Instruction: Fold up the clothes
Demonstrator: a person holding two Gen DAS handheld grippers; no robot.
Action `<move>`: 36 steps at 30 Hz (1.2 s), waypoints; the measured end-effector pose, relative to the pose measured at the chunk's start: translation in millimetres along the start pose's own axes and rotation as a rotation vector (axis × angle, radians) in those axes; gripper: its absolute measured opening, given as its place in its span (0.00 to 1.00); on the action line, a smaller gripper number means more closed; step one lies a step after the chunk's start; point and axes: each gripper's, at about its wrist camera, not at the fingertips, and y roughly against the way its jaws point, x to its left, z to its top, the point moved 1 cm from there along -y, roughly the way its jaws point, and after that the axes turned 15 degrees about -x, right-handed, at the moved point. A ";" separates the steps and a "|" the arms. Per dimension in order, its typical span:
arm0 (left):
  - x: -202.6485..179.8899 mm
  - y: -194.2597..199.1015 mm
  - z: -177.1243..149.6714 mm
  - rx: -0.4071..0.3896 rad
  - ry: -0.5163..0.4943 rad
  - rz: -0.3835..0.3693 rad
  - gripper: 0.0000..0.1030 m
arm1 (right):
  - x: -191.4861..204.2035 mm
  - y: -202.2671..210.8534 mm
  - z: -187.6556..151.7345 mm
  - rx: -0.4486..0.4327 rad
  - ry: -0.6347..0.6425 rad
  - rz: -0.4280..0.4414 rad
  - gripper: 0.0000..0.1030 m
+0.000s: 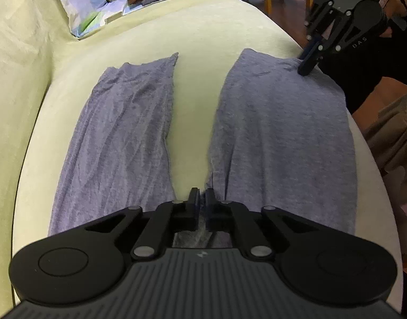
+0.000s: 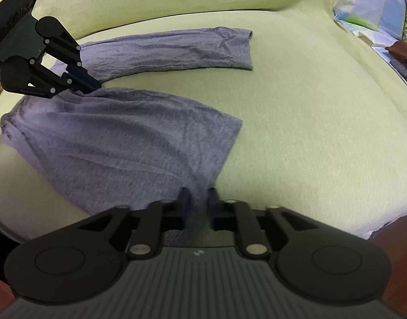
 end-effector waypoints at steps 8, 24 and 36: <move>15.4 0.5 -4.5 -0.030 0.092 0.083 0.00 | 10.4 8.7 1.5 0.023 0.076 0.021 0.01; 6.1 21.9 -20.2 -0.046 0.128 0.043 0.03 | -8.9 -38.3 51.2 -0.046 0.273 0.107 0.20; 12.9 9.4 -17.7 -0.106 0.178 0.106 0.02 | -6.2 -48.8 58.3 -0.067 0.353 0.052 0.01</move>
